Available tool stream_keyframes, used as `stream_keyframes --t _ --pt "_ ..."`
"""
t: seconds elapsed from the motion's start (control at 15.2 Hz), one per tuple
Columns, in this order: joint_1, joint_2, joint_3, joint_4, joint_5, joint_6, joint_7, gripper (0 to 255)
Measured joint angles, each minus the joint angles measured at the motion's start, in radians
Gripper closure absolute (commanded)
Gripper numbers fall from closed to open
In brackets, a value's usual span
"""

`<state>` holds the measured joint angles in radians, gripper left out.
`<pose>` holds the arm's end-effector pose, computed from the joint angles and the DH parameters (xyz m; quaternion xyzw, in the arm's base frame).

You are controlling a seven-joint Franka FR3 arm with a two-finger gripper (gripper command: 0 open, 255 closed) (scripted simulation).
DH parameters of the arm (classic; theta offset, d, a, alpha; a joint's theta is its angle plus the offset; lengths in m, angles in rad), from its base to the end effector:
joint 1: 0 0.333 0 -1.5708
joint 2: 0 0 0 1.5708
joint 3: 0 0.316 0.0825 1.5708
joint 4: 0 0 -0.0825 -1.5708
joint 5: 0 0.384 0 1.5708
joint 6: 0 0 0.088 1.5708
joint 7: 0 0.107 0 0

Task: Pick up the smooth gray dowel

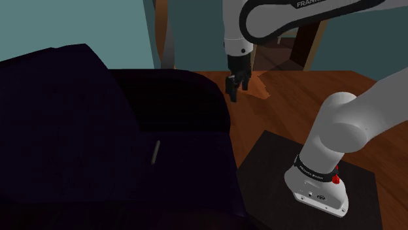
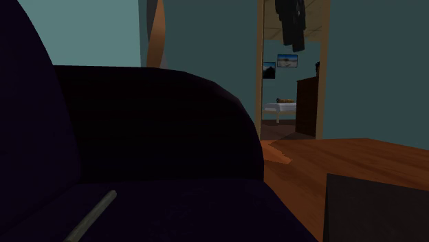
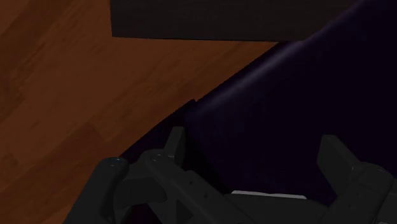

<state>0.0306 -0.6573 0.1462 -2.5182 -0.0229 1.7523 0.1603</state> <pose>0.3351 0.0611 0.4847 0.9968 -0.0066 -0.0478 0.0636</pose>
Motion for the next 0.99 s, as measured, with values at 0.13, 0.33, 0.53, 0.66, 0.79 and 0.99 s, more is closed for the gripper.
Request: stream_keyframes --t 0.13,0.33,0.53,0.66,0.79,0.99 --pt "-0.001 0.059 0.038 0.005 0.025 0.056 0.079 0" --pt "-0.001 0.127 0.093 0.008 0.057 0.127 0.195 0" --pt "-0.003 0.227 0.156 0.028 0.079 0.213 0.324 0" --pt "-0.011 0.297 0.190 0.046 0.080 0.269 0.403 0" --pt "-0.018 0.369 0.220 0.076 0.073 0.315 0.484 0" --pt "-0.028 0.482 0.262 0.118 0.048 0.388 0.612 0"
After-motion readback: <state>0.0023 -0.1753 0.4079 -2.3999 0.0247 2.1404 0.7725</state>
